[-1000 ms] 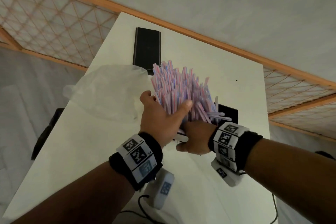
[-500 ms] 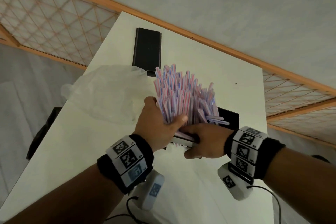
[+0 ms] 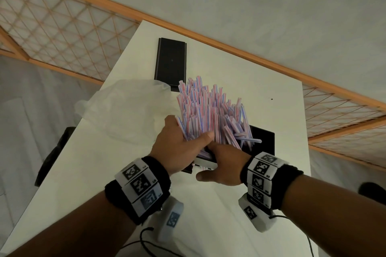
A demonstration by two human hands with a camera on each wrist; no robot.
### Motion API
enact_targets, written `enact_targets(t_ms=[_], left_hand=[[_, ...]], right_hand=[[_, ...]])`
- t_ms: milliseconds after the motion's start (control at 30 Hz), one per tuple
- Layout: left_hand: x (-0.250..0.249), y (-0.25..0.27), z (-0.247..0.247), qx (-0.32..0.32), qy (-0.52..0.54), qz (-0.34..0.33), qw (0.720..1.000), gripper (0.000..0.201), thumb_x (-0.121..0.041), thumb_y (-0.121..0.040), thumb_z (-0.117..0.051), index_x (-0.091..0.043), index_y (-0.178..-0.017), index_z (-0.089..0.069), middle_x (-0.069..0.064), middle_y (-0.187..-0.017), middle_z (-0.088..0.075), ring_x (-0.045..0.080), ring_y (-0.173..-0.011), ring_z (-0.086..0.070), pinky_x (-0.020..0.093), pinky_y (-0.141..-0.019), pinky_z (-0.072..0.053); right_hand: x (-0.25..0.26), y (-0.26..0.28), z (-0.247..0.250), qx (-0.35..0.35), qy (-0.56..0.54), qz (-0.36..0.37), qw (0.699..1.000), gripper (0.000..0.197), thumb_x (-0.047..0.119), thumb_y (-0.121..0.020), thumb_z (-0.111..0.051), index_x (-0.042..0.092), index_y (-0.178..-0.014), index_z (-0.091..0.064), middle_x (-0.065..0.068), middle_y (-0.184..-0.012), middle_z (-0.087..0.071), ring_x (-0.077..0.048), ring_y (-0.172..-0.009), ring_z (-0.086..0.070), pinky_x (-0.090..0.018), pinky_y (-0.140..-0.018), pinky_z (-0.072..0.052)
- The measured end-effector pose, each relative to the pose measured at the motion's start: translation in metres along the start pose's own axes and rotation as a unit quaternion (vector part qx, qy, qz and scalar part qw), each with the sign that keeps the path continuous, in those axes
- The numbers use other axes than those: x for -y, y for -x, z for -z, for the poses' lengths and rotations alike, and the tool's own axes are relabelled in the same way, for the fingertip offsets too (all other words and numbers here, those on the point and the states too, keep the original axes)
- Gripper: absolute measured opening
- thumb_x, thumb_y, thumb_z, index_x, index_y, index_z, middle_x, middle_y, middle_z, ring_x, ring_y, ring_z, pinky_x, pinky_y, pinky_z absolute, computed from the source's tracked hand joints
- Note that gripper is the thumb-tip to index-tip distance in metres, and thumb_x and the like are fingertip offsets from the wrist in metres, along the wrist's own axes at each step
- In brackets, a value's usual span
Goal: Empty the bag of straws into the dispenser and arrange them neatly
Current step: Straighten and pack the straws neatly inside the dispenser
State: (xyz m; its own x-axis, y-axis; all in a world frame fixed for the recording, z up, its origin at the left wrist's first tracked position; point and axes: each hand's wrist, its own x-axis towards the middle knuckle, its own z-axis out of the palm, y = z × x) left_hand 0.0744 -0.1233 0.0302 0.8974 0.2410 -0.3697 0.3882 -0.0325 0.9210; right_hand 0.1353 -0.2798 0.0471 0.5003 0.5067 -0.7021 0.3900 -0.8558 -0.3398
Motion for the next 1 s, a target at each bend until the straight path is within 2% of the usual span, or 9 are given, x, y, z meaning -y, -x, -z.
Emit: enact_targets(t_ms=[100,167,300,467,600,667,733,867,1000], left_hand=[[-0.021,0.005,0.005,-0.063,0.001,0.033,0.998,0.087,-0.061,-0.067,-0.083,-0.02,-0.132,-0.041,-0.006,-0.118,-0.066,0.015,-0.103,-0.066,0.039,-0.09,-0.056],[-0.038,0.009,0.009,-0.125,0.001,-0.002,0.992,0.086,-0.057,-0.07,-0.083,-0.022,-0.135,-0.037,-0.004,-0.133,-0.055,0.018,-0.113,-0.059,0.037,-0.095,-0.053],[-0.053,0.009,0.009,-0.156,0.029,-0.094,0.983,0.075,-0.043,-0.085,-0.075,-0.027,-0.144,-0.031,-0.004,-0.15,-0.043,0.024,-0.121,-0.061,0.041,-0.099,-0.055],[-0.055,0.009,0.01,-0.176,0.008,-0.148,0.973,0.062,-0.037,-0.101,-0.054,-0.019,-0.153,-0.026,0.002,-0.157,-0.04,0.024,-0.128,-0.058,0.046,-0.105,-0.05],[-0.051,0.01,0.007,-0.17,-0.001,-0.183,0.968,0.056,-0.028,-0.105,-0.044,-0.012,-0.155,-0.024,0.006,-0.159,-0.036,0.017,-0.138,-0.047,0.037,-0.112,-0.043],[-0.045,0.006,0.002,-0.156,-0.026,-0.177,0.971,0.055,-0.02,-0.106,-0.043,-0.009,-0.155,-0.022,0.008,-0.159,-0.036,0.017,-0.143,-0.04,0.038,-0.116,-0.038],[-0.038,0.002,-0.003,-0.128,-0.046,-0.163,0.977,0.06,-0.016,-0.104,-0.046,-0.011,-0.157,-0.017,0.007,-0.159,-0.037,0.02,-0.144,-0.04,0.044,-0.117,-0.038],[-0.038,0.007,-0.003,-0.124,0.002,-0.135,0.983,0.094,-0.031,-0.092,-0.069,-0.02,-0.159,-0.003,-0.017,-0.156,-0.025,0.008,-0.141,-0.036,0.04,-0.116,-0.039],[-0.028,0.003,-0.006,-0.094,0.003,-0.079,0.992,0.113,-0.019,-0.074,-0.088,-0.031,-0.155,-0.009,-0.009,-0.148,-0.046,0.007,-0.123,-0.06,0.037,-0.105,-0.051]], right_hand=[[0.004,-0.001,-0.001,-0.015,0.007,-0.023,1.0,0.054,0.063,-0.084,-0.065,0.024,-0.117,-0.048,0.005,-0.101,-0.061,-0.019,-0.092,-0.062,-0.025,-0.072,-0.048],[0.007,0.004,0.001,-0.029,0.007,-0.023,0.999,0.044,0.062,-0.086,-0.064,0.025,-0.098,-0.043,0.011,-0.081,-0.046,-0.012,-0.077,-0.048,-0.016,-0.055,-0.03],[0.009,0.008,0.004,-0.074,0.034,-0.015,0.997,0.052,0.057,-0.088,-0.065,0.025,-0.069,-0.029,0.006,-0.063,-0.035,-0.007,-0.054,-0.035,-0.021,-0.049,-0.025],[0.016,0.015,0.009,-0.118,-0.052,0.061,0.99,0.047,0.043,-0.089,-0.07,0.04,-0.072,-0.027,0.017,-0.069,-0.033,0.009,-0.056,-0.044,-0.008,-0.053,-0.034],[0.01,0.006,0.001,-0.166,-0.055,0.057,0.983,0.037,0.072,-0.083,-0.056,0.041,-0.076,-0.038,0.015,-0.077,-0.043,-0.006,-0.071,-0.046,-0.023,-0.065,-0.041],[0.007,0.002,-0.003,-0.167,-0.056,0.028,0.984,0.055,0.088,-0.073,-0.041,0.034,-0.081,-0.042,0.007,-0.073,-0.055,-0.013,-0.068,-0.055,-0.035,-0.065,-0.05],[0.007,0.003,-0.003,-0.164,-0.035,0.006,0.986,0.064,0.091,-0.066,-0.039,0.03,-0.083,-0.04,0.005,-0.073,-0.055,-0.011,-0.065,-0.054,-0.033,-0.059,-0.047],[0.007,0.026,-0.002,-0.234,-0.013,0.056,0.971,0.039,0.053,-0.082,-0.068,0.023,-0.091,-0.046,0.011,-0.072,-0.048,-0.004,-0.06,-0.044,-0.027,-0.056,-0.035],[-0.017,0.058,-0.004,-0.253,0.021,0.051,0.966,0.03,0.049,-0.083,-0.068,0.022,-0.09,-0.059,0.009,-0.079,-0.059,-0.011,-0.069,-0.052,-0.026,-0.063,-0.037]])
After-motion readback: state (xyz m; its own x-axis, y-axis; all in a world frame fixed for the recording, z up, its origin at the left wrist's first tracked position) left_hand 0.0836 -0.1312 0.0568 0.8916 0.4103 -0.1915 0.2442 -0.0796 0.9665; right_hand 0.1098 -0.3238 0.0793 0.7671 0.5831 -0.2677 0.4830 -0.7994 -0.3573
